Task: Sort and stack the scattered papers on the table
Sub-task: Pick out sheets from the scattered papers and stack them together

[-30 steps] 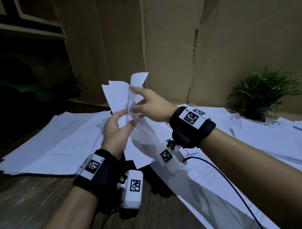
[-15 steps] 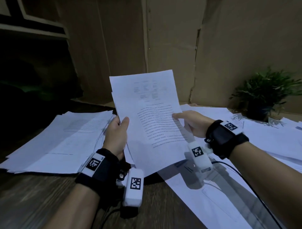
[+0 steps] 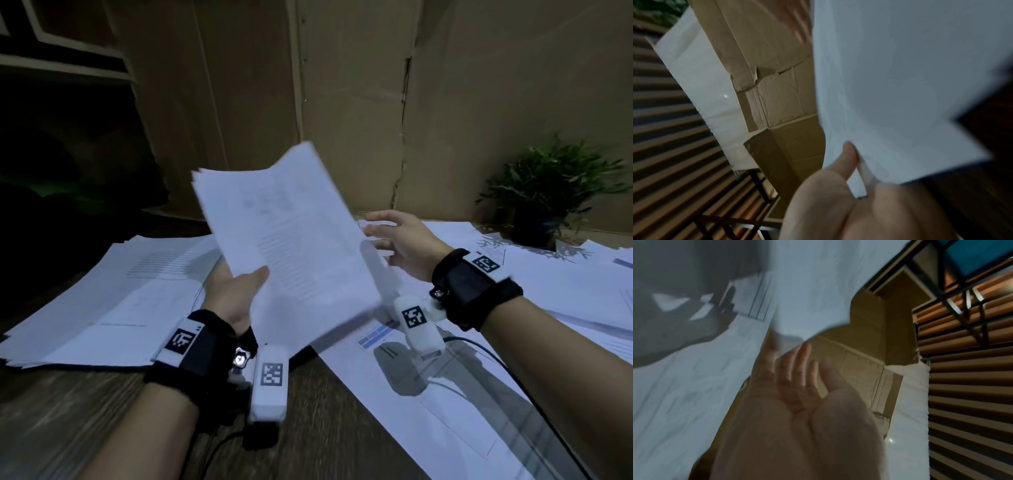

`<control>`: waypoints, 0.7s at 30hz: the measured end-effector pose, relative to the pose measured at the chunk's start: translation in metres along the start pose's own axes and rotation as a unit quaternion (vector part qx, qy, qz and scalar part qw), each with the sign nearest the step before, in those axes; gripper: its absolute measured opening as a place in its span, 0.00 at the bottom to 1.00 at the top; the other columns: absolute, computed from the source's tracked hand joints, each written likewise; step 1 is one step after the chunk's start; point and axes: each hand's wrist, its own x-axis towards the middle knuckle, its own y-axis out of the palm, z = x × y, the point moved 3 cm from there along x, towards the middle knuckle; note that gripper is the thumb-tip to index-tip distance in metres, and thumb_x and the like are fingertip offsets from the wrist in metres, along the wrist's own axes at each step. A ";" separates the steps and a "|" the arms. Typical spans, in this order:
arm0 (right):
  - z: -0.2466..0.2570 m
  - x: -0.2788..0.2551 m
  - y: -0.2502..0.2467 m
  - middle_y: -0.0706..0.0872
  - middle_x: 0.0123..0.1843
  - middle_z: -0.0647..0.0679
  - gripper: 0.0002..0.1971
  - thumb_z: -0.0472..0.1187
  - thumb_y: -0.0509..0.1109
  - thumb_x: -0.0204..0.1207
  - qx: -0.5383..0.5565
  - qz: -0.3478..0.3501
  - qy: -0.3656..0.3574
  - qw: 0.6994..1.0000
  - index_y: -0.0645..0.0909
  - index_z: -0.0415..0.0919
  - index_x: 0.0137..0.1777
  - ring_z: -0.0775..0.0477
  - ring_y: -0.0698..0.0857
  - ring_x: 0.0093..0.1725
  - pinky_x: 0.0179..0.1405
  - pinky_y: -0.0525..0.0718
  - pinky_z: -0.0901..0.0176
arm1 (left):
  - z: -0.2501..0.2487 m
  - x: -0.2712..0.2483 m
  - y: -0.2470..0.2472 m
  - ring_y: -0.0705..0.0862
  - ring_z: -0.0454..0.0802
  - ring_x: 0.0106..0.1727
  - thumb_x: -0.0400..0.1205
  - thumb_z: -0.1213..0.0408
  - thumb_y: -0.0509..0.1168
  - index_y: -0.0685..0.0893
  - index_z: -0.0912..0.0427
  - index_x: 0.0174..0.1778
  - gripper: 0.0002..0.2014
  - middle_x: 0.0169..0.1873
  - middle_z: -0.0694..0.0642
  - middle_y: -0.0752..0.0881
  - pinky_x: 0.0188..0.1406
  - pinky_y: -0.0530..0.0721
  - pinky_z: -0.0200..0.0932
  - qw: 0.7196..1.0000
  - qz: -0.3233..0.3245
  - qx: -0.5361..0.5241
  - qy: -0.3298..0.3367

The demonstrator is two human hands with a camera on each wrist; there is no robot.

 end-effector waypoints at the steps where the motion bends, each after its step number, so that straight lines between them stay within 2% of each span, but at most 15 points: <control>1: -0.002 0.003 -0.011 0.89 0.55 0.41 0.14 0.34 0.67 0.85 0.010 -0.021 0.010 1.000 0.77 0.36 0.69 0.51 0.89 0.41 0.36 0.86 0.57 | -0.001 0.004 -0.007 0.87 0.61 0.57 0.81 0.75 0.69 0.83 0.62 0.61 0.13 0.57 0.59 0.88 0.58 0.86 0.59 0.998 -0.057 -0.010 0.014; 3: -0.009 0.007 -0.036 0.87 0.62 0.35 0.13 0.32 0.65 0.85 0.007 -0.084 0.030 0.996 0.78 0.35 0.68 0.42 0.89 0.51 0.49 0.90 0.48 | -0.003 0.007 -0.018 0.87 0.61 0.58 0.80 0.75 0.70 0.83 0.62 0.60 0.13 0.58 0.60 0.87 0.64 0.82 0.65 0.989 -0.138 -0.040 0.030; 6: -0.020 0.010 -0.057 0.85 0.64 0.33 0.11 0.31 0.65 0.84 -0.069 -0.119 0.064 0.988 0.80 0.36 0.64 0.41 0.86 0.52 0.45 0.87 0.50 | -0.008 0.002 -0.020 0.86 0.59 0.59 0.81 0.78 0.67 0.78 0.65 0.68 0.19 0.62 0.62 0.85 0.60 0.85 0.60 0.978 -0.177 -0.105 0.031; 8: -0.029 0.011 -0.059 0.85 0.57 0.35 0.12 0.32 0.68 0.83 -0.163 -0.101 0.084 0.978 0.81 0.32 0.64 0.41 0.83 0.50 0.47 0.83 0.51 | -0.009 0.001 -0.018 0.86 0.53 0.53 0.82 0.77 0.66 0.78 0.64 0.69 0.19 0.61 0.58 0.85 0.42 0.89 0.45 0.977 -0.174 -0.120 0.028; 9: -0.031 0.011 -0.057 0.84 0.52 0.35 0.14 0.34 0.70 0.81 -0.216 -0.087 0.091 0.968 0.81 0.27 0.64 0.40 0.82 0.48 0.47 0.80 0.50 | -0.010 0.000 -0.018 0.85 0.51 0.50 0.83 0.77 0.65 0.78 0.65 0.69 0.18 0.60 0.57 0.85 0.31 0.87 0.38 0.977 -0.172 -0.125 0.027; 10: -0.033 0.010 -0.053 0.83 0.50 0.34 0.18 0.35 0.72 0.80 -0.265 -0.068 0.097 0.957 0.81 0.23 0.64 0.39 0.82 0.48 0.47 0.79 0.49 | -0.011 0.000 -0.018 0.85 0.50 0.48 0.83 0.77 0.64 0.78 0.66 0.70 0.18 0.61 0.57 0.85 0.25 0.84 0.34 0.976 -0.167 -0.134 0.025; 11: -0.033 0.009 -0.049 0.85 0.51 0.32 0.21 0.38 0.74 0.79 -0.311 -0.045 0.104 0.944 0.81 0.22 0.64 0.36 0.84 0.49 0.50 0.80 0.48 | -0.010 0.001 -0.018 0.85 0.51 0.49 0.83 0.77 0.64 0.77 0.66 0.71 0.19 0.61 0.58 0.85 0.23 0.83 0.34 0.976 -0.167 -0.140 0.022; 13: -0.030 0.005 -0.040 0.87 0.60 0.32 0.24 0.43 0.76 0.78 -0.388 0.001 0.121 0.913 0.82 0.24 0.66 0.35 0.85 0.56 0.52 0.82 0.50 | -0.010 0.001 -0.018 0.87 0.54 0.51 0.82 0.77 0.65 0.78 0.65 0.71 0.20 0.62 0.60 0.86 0.25 0.85 0.36 0.976 -0.162 -0.142 0.021; 15: -0.028 0.003 -0.034 0.87 0.63 0.36 0.25 0.44 0.77 0.77 -0.447 0.028 0.139 0.883 0.80 0.30 0.68 0.39 0.85 0.57 0.46 0.80 0.55 | -0.010 0.001 -0.017 0.87 0.52 0.50 0.82 0.78 0.65 0.78 0.66 0.71 0.20 0.62 0.59 0.85 0.25 0.85 0.37 0.978 -0.157 -0.133 0.020; 17: -0.027 0.003 -0.030 0.85 0.67 0.40 0.28 0.46 0.79 0.75 -0.500 0.047 0.151 0.852 0.78 0.34 0.72 0.39 0.85 0.61 0.54 0.82 0.53 | -0.009 0.002 -0.017 0.86 0.51 0.48 0.82 0.77 0.65 0.78 0.66 0.71 0.20 0.62 0.59 0.85 0.25 0.86 0.37 0.980 -0.151 -0.131 0.017; 18: -0.027 0.004 -0.031 0.85 0.67 0.40 0.30 0.46 0.80 0.74 -0.522 0.053 0.154 0.837 0.77 0.35 0.73 0.39 0.85 0.62 0.58 0.83 0.52 | -0.009 0.002 -0.016 0.86 0.52 0.49 0.82 0.76 0.66 0.77 0.66 0.72 0.20 0.62 0.60 0.85 0.25 0.86 0.38 0.980 -0.150 -0.132 0.013; 21: -0.022 0.011 -0.053 0.87 0.63 0.40 0.32 0.46 0.81 0.72 -0.563 0.053 0.172 0.807 0.77 0.36 0.73 0.41 0.85 0.59 0.59 0.83 0.53 | -0.008 0.003 -0.016 0.87 0.54 0.48 0.82 0.75 0.67 0.76 0.67 0.71 0.20 0.60 0.61 0.86 0.25 0.87 0.40 0.979 -0.150 -0.136 0.002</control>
